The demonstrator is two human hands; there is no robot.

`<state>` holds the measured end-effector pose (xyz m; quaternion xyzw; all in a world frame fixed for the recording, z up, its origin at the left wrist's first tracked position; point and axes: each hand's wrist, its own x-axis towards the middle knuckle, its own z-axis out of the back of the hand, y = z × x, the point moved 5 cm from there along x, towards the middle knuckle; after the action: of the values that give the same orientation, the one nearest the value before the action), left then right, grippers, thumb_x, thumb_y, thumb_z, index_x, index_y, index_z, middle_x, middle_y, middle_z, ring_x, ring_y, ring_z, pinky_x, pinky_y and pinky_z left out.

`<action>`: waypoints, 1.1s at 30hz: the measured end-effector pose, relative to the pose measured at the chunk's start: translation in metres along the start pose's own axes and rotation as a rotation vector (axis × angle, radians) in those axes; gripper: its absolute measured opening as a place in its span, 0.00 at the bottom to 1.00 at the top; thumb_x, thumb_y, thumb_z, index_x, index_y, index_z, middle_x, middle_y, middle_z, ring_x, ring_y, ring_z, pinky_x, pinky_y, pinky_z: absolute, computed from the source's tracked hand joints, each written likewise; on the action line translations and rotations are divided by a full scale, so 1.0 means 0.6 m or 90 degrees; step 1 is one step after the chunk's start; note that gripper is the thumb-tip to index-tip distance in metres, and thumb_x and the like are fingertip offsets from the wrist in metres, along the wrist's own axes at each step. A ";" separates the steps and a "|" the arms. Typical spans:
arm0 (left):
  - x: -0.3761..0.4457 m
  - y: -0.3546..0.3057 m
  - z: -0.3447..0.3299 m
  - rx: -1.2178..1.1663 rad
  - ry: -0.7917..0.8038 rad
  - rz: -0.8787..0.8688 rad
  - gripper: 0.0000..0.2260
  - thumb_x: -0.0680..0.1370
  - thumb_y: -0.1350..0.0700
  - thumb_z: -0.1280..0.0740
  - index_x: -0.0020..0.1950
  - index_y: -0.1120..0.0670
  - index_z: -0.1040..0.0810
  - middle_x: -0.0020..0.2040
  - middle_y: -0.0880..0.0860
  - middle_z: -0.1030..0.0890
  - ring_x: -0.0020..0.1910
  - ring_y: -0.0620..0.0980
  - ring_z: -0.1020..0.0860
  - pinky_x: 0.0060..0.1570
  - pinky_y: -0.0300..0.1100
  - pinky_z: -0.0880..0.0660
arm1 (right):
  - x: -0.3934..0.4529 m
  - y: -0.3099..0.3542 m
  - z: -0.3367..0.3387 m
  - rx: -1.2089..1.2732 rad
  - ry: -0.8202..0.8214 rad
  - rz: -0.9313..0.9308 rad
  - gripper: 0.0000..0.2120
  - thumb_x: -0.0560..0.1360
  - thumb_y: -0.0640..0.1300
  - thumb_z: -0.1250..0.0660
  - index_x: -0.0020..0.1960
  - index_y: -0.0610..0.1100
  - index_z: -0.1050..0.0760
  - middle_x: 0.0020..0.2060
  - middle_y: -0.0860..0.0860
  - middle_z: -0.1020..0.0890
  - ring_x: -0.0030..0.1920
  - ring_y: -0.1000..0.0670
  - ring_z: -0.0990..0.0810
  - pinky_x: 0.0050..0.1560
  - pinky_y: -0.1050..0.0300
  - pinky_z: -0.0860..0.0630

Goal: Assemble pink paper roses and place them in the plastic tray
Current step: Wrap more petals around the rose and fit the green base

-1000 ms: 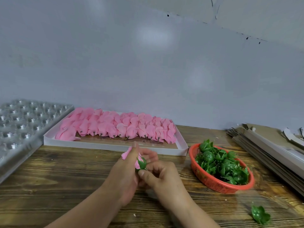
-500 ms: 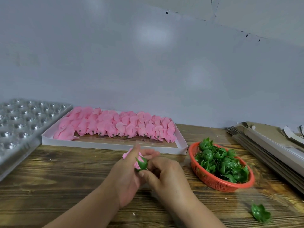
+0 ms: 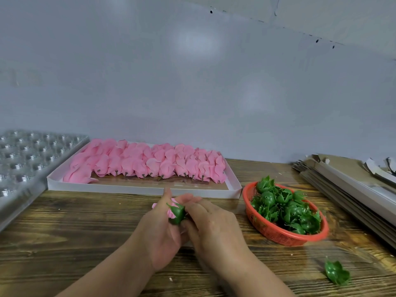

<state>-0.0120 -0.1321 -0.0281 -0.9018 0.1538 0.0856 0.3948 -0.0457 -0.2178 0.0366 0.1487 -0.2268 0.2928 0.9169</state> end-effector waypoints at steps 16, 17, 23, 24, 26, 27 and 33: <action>-0.002 0.002 -0.006 -0.012 0.037 0.014 0.29 0.80 0.40 0.47 0.45 0.60 0.14 0.48 0.59 0.15 0.41 0.54 0.15 0.34 0.44 0.19 | -0.001 -0.005 -0.022 -0.023 0.085 0.008 0.19 0.78 0.52 0.42 0.66 0.47 0.32 0.63 0.52 0.26 0.59 0.46 0.26 0.50 0.47 0.27; -0.002 0.002 -0.005 -0.014 0.032 0.015 0.28 0.81 0.40 0.46 0.50 0.61 0.16 0.49 0.60 0.15 0.42 0.55 0.15 0.33 0.44 0.19 | -0.001 -0.004 -0.021 -0.022 0.086 0.007 0.19 0.78 0.52 0.43 0.66 0.47 0.32 0.63 0.52 0.26 0.59 0.46 0.26 0.51 0.47 0.27; 0.000 0.000 0.000 -0.025 0.007 0.016 0.27 0.80 0.40 0.45 0.53 0.62 0.19 0.52 0.63 0.17 0.45 0.57 0.15 0.37 0.47 0.18 | 0.002 -0.005 -0.025 -0.016 0.087 -0.008 0.23 0.76 0.55 0.48 0.67 0.47 0.31 0.66 0.52 0.28 0.62 0.46 0.26 0.54 0.48 0.27; -0.001 -0.001 -0.002 -0.020 0.004 0.015 0.27 0.80 0.40 0.45 0.54 0.62 0.20 0.53 0.63 0.17 0.45 0.57 0.15 0.39 0.47 0.19 | 0.001 -0.004 -0.024 -0.013 0.086 -0.011 0.26 0.74 0.56 0.51 0.67 0.47 0.31 0.66 0.52 0.28 0.61 0.46 0.26 0.54 0.48 0.26; -0.003 -0.004 -0.004 -0.010 -0.005 0.007 0.26 0.81 0.40 0.46 0.58 0.61 0.22 0.52 0.62 0.17 0.44 0.56 0.15 0.37 0.46 0.20 | 0.001 -0.004 -0.019 -0.007 0.065 -0.002 0.27 0.74 0.57 0.51 0.66 0.47 0.30 0.64 0.52 0.26 0.60 0.46 0.25 0.52 0.48 0.26; -0.003 -0.004 -0.004 -0.013 -0.014 0.006 0.26 0.81 0.41 0.46 0.59 0.61 0.22 0.52 0.62 0.16 0.43 0.56 0.15 0.36 0.45 0.21 | 0.000 -0.005 -0.017 0.000 0.049 0.005 0.24 0.75 0.56 0.48 0.66 0.47 0.30 0.63 0.51 0.26 0.60 0.46 0.25 0.52 0.48 0.25; -0.007 -0.005 -0.005 0.005 -0.021 -0.008 0.25 0.81 0.41 0.46 0.59 0.60 0.22 0.51 0.62 0.16 0.41 0.56 0.16 0.38 0.47 0.23 | -0.006 -0.005 -0.008 0.077 -0.057 -0.017 0.16 0.68 0.47 0.34 0.54 0.44 0.20 0.52 0.49 0.17 0.47 0.46 0.17 0.38 0.52 0.19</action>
<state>-0.0150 -0.1314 -0.0232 -0.8998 0.1416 0.0973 0.4010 -0.0446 -0.2198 0.0302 0.2200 -0.2473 0.2866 0.8990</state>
